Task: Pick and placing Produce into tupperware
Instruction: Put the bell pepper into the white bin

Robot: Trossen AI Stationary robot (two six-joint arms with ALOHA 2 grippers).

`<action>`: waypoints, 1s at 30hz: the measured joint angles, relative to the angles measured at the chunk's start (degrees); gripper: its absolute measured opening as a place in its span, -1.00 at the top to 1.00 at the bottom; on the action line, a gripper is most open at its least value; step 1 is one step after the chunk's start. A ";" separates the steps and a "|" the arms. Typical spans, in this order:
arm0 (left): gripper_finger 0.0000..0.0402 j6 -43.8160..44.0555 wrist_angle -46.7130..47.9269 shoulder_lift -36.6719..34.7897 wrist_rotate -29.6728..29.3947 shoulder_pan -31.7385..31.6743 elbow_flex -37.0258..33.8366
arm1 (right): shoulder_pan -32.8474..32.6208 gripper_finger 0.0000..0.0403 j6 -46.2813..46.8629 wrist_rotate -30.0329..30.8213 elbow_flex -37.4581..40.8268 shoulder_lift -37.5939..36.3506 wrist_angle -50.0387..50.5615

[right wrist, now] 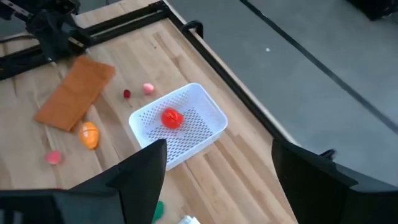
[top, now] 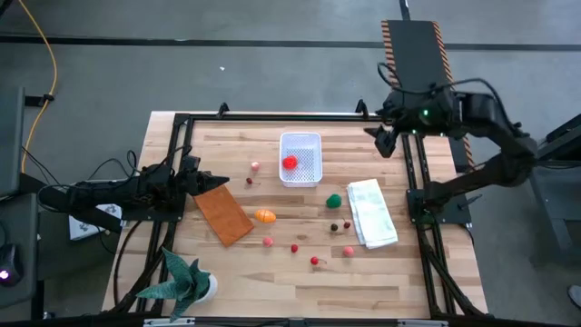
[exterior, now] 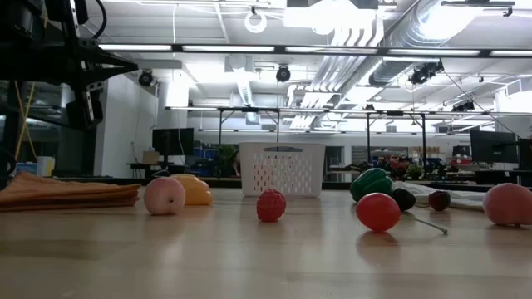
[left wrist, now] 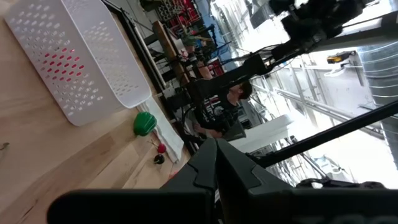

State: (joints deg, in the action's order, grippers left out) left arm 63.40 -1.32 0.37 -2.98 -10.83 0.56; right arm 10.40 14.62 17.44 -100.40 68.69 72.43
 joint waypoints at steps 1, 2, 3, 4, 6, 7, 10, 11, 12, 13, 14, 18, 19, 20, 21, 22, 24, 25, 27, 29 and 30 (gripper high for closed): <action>1.00 0.00 0.00 0.00 0.00 -0.01 0.00 | -0.03 -0.40 0.93 -0.06 4.10 -2.07 -2.56; 1.00 0.01 0.00 0.01 0.00 -0.02 0.00 | -0.03 -0.40 2.01 -0.57 7.91 -4.08 -4.75; 1.00 0.02 0.00 0.01 0.00 0.00 0.00 | -0.03 -0.40 3.19 -1.28 11.36 -5.94 -6.58; 1.00 0.02 0.00 0.01 0.00 -0.02 0.00 | -0.03 -0.40 4.31 -1.91 14.45 -7.65 -8.24; 1.00 0.02 0.00 -0.01 0.00 0.00 0.00 | -0.03 -0.40 6.47 -2.68 19.88 -10.43 -10.11; 1.00 0.02 0.00 -0.01 0.01 -0.02 0.00 | -0.03 -0.40 7.64 -2.94 22.31 -11.57 -10.46; 1.00 0.00 0.00 0.01 0.00 -0.02 0.01 | -0.03 -0.40 10.89 -4.51 28.57 -14.17 -10.59; 1.00 0.00 0.00 0.01 0.00 -0.02 0.00 | -0.03 -0.40 11.70 -5.07 30.41 -14.80 -10.64; 1.00 0.00 0.00 0.01 0.00 0.00 0.00 | -0.06 -0.40 12.53 -6.06 32.32 -15.35 -10.91; 1.00 0.00 0.00 0.01 0.00 -0.02 0.00 | -0.23 -0.40 13.02 -6.68 34.18 -15.84 -11.40; 1.00 0.00 0.00 0.01 0.00 -0.01 0.00 | -0.53 -0.40 13.64 -7.16 35.92 -16.22 -12.06; 1.00 -0.01 0.00 0.01 0.00 0.00 0.00 | -2.34 -0.40 15.18 -8.56 43.14 -17.30 -17.66; 1.00 -0.01 0.00 0.01 0.00 0.00 0.00 | -2.71 -0.40 15.58 -8.98 44.84 -17.38 -19.40; 1.00 -0.02 0.00 -0.01 0.00 0.00 0.00 | -3.04 -0.40 16.42 -9.59 46.39 -17.38 -20.86; 1.00 -0.02 0.00 0.01 0.00 0.00 0.00 | -3.42 -0.40 16.91 -9.95 47.88 -17.35 -21.95; 1.00 -0.02 0.00 0.00 0.00 -0.01 0.00 | -3.79 -0.40 17.72 -10.61 49.33 -17.30 -23.07; 1.00 -0.02 0.00 -0.01 0.00 -0.02 0.00 | -4.41 -0.40 19.36 -11.62 51.77 -16.91 -24.96; 1.00 0.00 0.00 0.00 0.00 0.00 0.00 | -4.71 -0.40 20.12 -11.97 52.86 -16.83 -25.45; 1.00 -0.02 0.00 0.01 0.00 -0.01 0.00 | -5.32 -0.40 21.49 -12.05 54.52 -16.50 -26.54; 1.00 -0.01 0.00 0.01 0.00 0.00 0.00 | -5.69 -0.40 22.43 -12.03 55.51 -15.86 -27.22; 1.00 -0.02 0.00 -0.01 0.00 0.00 0.00 | -5.73 -0.40 22.67 -12.06 55.74 -15.37 -27.21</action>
State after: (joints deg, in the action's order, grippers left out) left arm 63.38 -1.32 0.36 -2.98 -10.83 0.56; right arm 4.67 37.28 5.38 -44.66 53.31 45.22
